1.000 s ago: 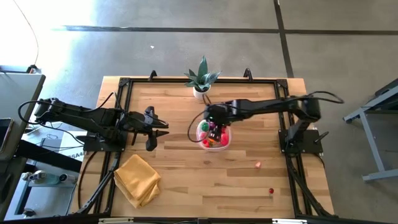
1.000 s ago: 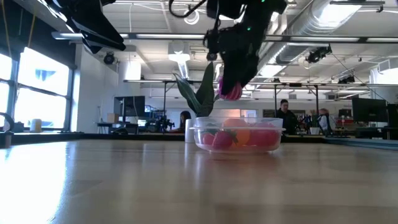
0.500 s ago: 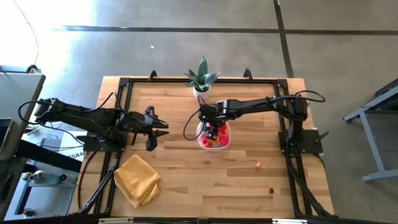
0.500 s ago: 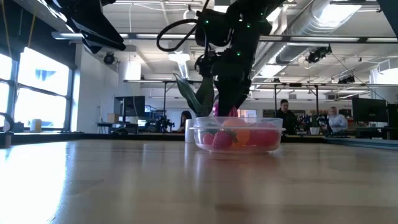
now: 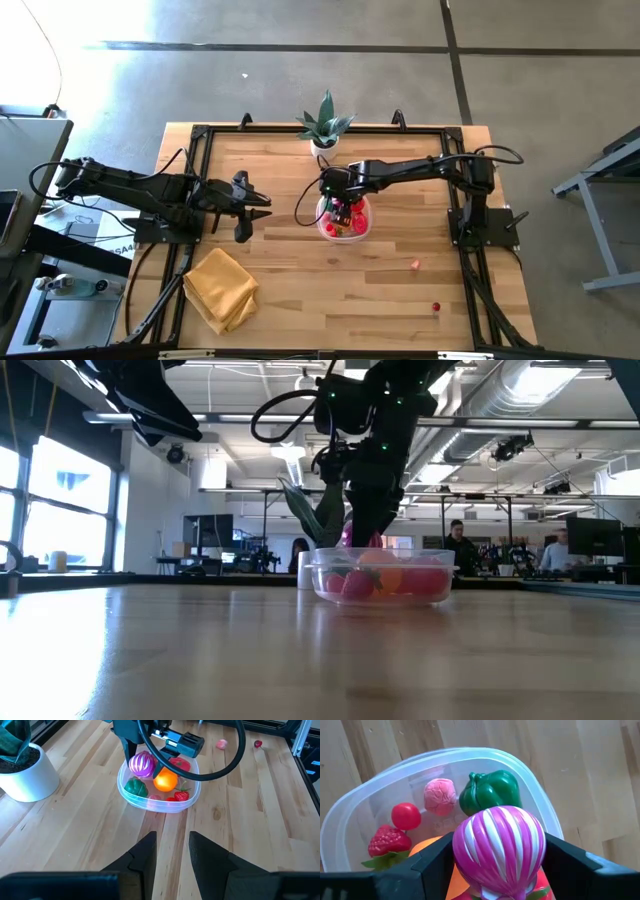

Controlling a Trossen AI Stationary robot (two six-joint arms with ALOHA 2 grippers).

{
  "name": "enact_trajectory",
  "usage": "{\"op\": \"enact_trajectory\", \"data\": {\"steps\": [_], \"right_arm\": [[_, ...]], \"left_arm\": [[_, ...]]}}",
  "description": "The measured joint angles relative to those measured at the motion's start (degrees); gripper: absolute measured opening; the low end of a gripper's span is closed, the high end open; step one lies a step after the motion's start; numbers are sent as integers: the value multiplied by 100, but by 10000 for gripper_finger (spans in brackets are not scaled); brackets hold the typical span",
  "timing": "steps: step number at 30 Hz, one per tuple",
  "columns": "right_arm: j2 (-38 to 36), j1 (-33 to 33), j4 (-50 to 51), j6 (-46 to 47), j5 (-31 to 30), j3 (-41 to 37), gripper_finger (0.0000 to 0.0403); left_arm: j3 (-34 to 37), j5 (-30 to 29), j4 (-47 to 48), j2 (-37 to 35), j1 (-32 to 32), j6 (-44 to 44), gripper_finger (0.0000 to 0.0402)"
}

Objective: Pick and placing Produce into tupperware
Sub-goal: Put the onion into the transparent bin, then put the peach into the transparent bin

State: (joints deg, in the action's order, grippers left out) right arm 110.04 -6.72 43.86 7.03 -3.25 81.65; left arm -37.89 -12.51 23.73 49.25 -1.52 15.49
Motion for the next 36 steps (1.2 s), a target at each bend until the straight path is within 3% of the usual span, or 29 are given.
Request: {"op": "enact_trajectory", "data": {"steps": [14,21,30,36], "right_arm": [[-19,0,4,-56,87,-2,301],[-655,1,312,212,196,9,301],[-1731,364,1768,1531,153,2,301],[-2031,1258,2886,2769,-554,-4,302]], "left_arm": [[0,0,0,0,0,0,106],[0,0,4,0,0,0,106],[0,0,2,0,0,0,106],[0,0,2,1,1,0,106]]}}
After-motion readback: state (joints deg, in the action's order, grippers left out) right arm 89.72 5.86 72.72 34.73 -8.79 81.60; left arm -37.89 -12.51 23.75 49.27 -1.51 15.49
